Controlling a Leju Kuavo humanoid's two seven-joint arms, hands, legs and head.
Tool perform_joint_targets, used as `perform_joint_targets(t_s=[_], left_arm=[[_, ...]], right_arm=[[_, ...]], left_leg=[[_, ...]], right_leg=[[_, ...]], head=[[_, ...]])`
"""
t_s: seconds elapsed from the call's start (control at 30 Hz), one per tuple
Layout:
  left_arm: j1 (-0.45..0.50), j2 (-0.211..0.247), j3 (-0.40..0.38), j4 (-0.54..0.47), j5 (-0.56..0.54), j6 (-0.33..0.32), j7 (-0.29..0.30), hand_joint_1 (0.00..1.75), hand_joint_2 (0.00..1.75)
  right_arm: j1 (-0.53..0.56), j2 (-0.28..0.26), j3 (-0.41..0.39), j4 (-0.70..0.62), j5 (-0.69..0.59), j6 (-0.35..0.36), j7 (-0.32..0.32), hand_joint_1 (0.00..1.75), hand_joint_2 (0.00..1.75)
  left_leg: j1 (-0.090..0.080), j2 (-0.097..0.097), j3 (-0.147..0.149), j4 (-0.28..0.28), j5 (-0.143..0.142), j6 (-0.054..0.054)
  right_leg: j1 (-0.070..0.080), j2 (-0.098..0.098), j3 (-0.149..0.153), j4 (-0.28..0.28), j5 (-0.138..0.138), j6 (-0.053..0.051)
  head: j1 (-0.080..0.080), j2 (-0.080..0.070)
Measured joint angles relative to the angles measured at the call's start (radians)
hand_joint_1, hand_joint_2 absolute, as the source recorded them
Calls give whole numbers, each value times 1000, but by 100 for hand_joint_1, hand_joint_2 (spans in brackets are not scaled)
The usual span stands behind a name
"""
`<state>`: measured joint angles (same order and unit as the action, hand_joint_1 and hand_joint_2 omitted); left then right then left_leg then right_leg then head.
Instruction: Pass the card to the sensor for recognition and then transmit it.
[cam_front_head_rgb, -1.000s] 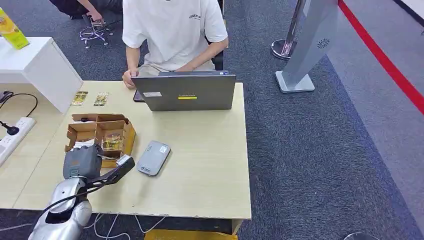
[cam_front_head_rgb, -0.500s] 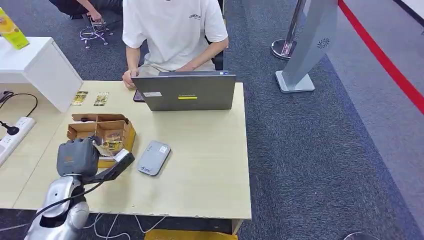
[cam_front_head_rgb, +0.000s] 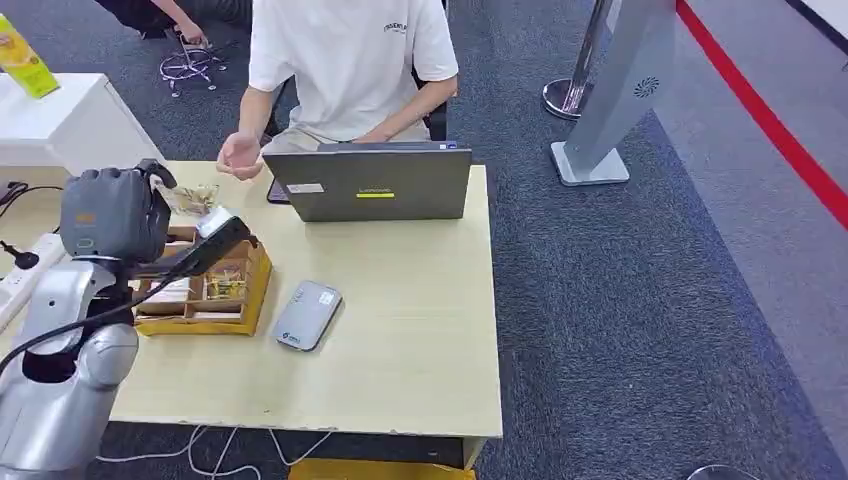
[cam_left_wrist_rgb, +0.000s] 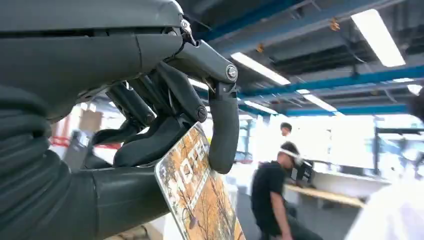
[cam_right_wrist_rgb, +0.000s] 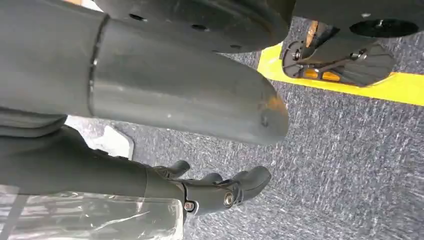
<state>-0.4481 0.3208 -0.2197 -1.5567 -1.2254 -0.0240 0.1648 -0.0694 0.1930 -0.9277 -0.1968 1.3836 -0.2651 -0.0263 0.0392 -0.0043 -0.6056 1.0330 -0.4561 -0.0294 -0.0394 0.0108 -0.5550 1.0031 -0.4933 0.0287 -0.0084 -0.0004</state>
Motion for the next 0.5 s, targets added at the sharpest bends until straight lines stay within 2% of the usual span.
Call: perform_joint_targets(t_s=[0.17,0.27,0.5], left_arm=[[-226,-10,-14,287,-144,189,19,175,175],[-325,-23,-18,448,-168,218,19,175,175],[-437,-58,-18,654,-169,227,24,175,175]], right_arm=[[-5,0,10,0,27,14,-11,0,0],[-7,0,18,0,30,13,-13,0,0],[-7,2,29,0,32,11,-5,0,0]], left_leg=[[0,1,0,0,2,0],[0,2,0,0,2,0],[0,3,-1,0,2,0]], right_leg=[[0,1,1,0,3,0],[0,2,1,0,3,0],[0,3,0,0,3,0]], head=[[2,0],[0,0],[1,0]])
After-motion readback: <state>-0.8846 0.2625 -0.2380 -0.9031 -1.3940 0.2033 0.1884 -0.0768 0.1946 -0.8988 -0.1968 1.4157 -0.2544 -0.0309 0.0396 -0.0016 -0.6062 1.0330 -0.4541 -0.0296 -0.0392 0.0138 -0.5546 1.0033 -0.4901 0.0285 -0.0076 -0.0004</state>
